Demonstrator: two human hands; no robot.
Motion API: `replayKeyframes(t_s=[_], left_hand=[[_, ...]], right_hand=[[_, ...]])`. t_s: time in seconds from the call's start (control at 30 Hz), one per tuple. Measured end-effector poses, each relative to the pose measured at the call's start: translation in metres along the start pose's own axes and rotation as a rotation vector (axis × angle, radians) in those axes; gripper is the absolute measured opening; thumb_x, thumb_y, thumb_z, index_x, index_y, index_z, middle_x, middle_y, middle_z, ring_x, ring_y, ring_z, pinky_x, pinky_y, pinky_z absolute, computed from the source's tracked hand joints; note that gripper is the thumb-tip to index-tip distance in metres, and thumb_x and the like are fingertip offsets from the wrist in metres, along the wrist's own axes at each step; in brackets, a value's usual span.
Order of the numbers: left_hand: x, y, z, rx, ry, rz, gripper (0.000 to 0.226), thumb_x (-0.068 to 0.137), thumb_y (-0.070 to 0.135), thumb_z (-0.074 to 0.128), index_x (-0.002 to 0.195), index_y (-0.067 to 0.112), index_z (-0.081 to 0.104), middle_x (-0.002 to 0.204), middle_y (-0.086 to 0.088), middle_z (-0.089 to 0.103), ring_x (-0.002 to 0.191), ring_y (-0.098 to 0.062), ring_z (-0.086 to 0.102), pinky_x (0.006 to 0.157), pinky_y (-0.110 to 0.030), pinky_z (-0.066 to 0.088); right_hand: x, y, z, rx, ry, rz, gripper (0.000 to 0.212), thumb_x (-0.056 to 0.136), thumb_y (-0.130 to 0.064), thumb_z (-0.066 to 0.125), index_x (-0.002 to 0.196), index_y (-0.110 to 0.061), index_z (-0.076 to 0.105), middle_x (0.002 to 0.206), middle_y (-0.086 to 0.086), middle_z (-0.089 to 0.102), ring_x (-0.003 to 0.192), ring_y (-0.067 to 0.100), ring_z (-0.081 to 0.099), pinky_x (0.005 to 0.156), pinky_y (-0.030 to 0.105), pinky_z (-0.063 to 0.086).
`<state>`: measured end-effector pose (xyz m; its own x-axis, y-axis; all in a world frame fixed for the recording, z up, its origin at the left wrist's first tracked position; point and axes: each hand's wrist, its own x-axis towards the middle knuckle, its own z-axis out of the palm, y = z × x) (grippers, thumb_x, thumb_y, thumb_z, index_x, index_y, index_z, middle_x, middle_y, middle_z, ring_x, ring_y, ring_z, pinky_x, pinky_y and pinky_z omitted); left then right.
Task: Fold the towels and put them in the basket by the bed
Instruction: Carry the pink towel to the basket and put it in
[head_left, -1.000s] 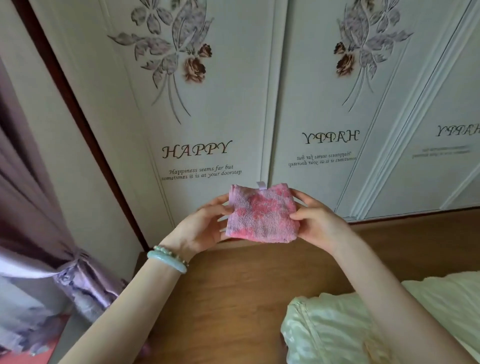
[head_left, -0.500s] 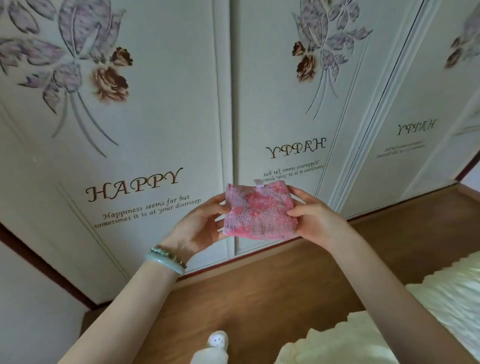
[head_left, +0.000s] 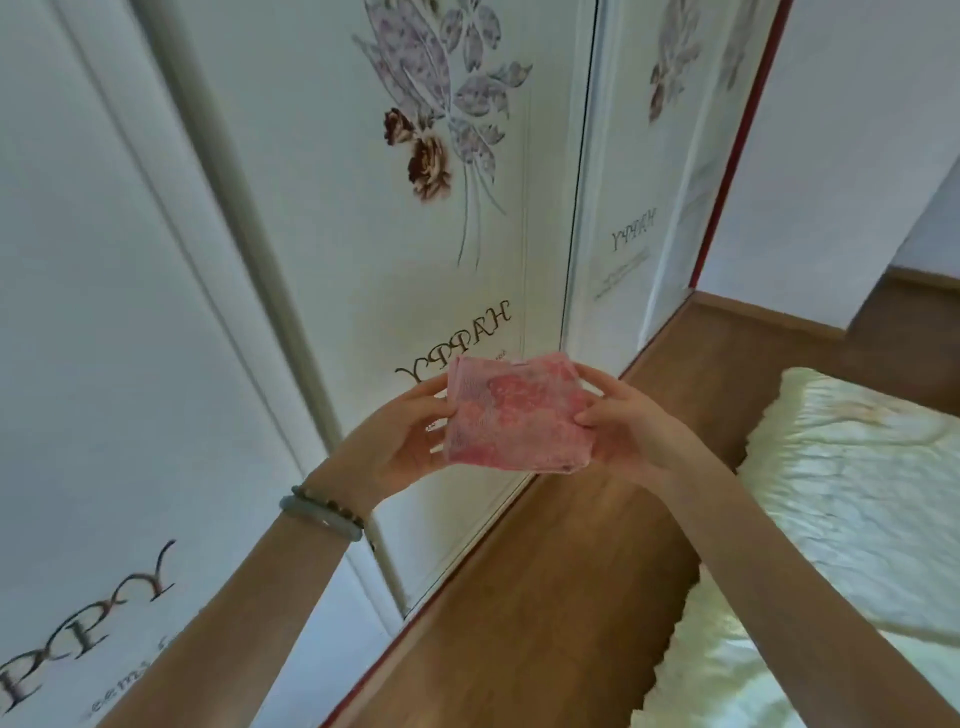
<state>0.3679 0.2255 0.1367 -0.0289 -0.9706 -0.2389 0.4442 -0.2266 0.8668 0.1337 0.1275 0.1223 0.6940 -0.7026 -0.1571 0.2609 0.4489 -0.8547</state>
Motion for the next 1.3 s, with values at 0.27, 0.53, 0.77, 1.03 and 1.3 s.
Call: replayKeyframes(t_s=[0.27,0.53,0.77,1.03,1.3], left_hand=[[0.114,0.009,0.025,0.034,-0.195,-0.140,0.045,0.086,0.001,0.054,0.128,0.016,0.057,0.104,-0.010,0.059,0.080,-0.018,0.058,0.053,-0.026,0.053],[0.243,0.006,0.072,0.060,-0.295,-0.245,0.045,0.082,0.004,0.060,0.126,0.016,0.059,0.105,-0.012,0.061,0.085,-0.021,0.060,0.058,-0.029,0.056],[0.379,0.015,0.141,0.093,-0.408,-0.249,0.040,0.084,0.002,0.058,0.121,0.015,0.063,0.103,-0.013,0.053,0.085,-0.020,0.054,0.057,-0.028,0.056],[0.508,0.024,0.221,0.046,-0.525,-0.280,0.031,0.084,0.002,0.058,0.110,0.015,0.070,0.099,-0.011,0.049,0.085,-0.020,0.039,0.060,-0.023,0.052],[0.626,0.020,0.270,0.000,-0.548,-0.341,0.034,0.082,-0.002,0.059,0.112,0.013,0.069,0.098,-0.011,0.053,0.087,-0.021,0.042,0.062,-0.025,0.053]], right_hand=[[0.009,-0.035,-0.047,0.006,0.061,-0.142,0.064,0.073,0.005,0.056,0.134,-0.008,0.045,0.119,0.014,0.052,0.109,0.033,0.054,0.080,0.037,0.055],[0.035,-0.078,-0.132,-0.012,0.223,-0.201,0.061,0.074,0.005,0.054,0.133,-0.010,0.048,0.119,0.013,0.058,0.112,0.033,0.058,0.080,0.037,0.054],[0.070,-0.152,-0.227,-0.034,0.325,-0.273,0.055,0.071,0.005,0.054,0.122,-0.013,0.057,0.110,0.009,0.064,0.104,0.029,0.063,0.076,0.036,0.055],[0.105,-0.236,-0.336,-0.135,0.372,-0.260,0.062,0.072,0.001,0.054,0.133,-0.009,0.047,0.123,0.014,0.049,0.112,0.033,0.053,0.095,0.047,0.044],[0.149,-0.289,-0.432,-0.175,0.369,-0.269,0.058,0.076,-0.002,0.052,0.133,-0.005,0.043,0.123,0.016,0.044,0.114,0.036,0.045,0.095,0.050,0.036]])
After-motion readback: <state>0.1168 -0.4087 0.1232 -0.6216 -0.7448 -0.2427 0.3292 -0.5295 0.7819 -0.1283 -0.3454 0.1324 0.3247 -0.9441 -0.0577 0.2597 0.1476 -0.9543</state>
